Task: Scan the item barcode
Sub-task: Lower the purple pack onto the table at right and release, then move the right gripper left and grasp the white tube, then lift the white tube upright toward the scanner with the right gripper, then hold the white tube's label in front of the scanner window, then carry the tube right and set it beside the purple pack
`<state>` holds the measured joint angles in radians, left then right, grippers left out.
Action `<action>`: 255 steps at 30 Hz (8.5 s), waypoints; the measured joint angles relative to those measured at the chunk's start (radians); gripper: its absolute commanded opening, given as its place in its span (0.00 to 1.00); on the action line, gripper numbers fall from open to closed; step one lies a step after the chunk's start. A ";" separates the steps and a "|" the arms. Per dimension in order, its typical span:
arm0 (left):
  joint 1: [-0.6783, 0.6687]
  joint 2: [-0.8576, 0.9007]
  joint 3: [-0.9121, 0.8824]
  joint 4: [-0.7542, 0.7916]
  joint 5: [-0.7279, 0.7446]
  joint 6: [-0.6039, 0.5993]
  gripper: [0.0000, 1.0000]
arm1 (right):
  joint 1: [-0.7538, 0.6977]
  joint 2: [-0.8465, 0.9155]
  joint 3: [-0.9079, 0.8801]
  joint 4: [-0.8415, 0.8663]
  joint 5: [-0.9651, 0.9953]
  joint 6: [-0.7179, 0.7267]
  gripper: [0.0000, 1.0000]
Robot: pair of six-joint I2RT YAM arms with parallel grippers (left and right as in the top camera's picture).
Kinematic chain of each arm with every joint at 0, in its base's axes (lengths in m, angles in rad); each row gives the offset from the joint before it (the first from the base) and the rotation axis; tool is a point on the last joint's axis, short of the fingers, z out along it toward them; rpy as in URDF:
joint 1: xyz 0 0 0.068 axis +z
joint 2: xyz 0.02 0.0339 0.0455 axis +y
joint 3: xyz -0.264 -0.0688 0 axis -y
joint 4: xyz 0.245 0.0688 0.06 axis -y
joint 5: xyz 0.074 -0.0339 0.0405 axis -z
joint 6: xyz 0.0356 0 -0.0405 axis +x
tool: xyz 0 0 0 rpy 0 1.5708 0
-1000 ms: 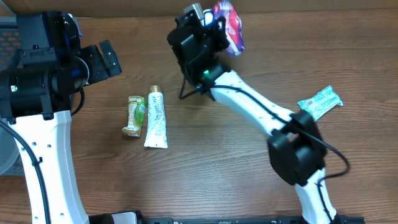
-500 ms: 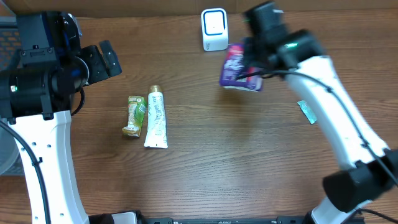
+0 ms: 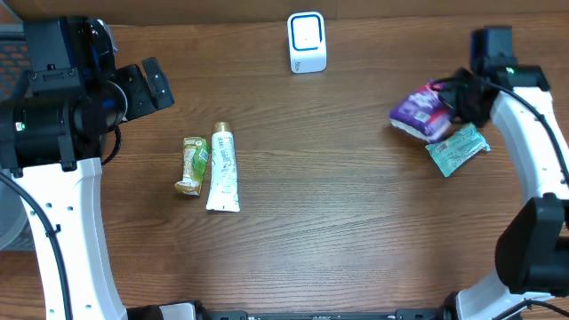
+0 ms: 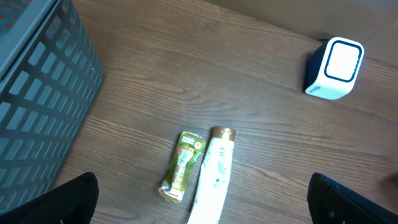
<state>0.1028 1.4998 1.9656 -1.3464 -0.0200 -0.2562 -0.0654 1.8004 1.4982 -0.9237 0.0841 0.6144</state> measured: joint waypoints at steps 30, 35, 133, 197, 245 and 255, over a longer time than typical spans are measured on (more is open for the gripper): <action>0.000 0.000 0.000 0.000 0.000 0.000 1.00 | 0.344 0.043 0.084 0.203 -0.514 -0.185 0.88; 0.000 0.000 0.000 0.001 0.000 0.000 1.00 | 0.470 0.203 0.073 0.340 -0.613 -0.180 0.87; 0.000 0.000 0.000 0.000 0.000 0.000 1.00 | 0.571 -0.071 0.118 0.822 0.471 -0.759 0.04; 0.000 0.000 0.000 0.000 0.000 0.000 0.99 | 0.545 0.664 0.290 1.301 0.623 -1.818 0.04; 0.000 0.000 0.000 0.000 0.000 0.000 1.00 | 0.032 0.064 -0.289 0.344 0.029 0.354 0.04; 0.000 0.000 0.000 0.000 0.000 0.000 1.00 | -0.042 0.059 -0.210 0.201 -0.176 0.102 1.00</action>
<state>0.1028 1.4998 1.9656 -1.3460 -0.0200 -0.2562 -0.1074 1.8591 1.2881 -0.7223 -0.0921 0.7162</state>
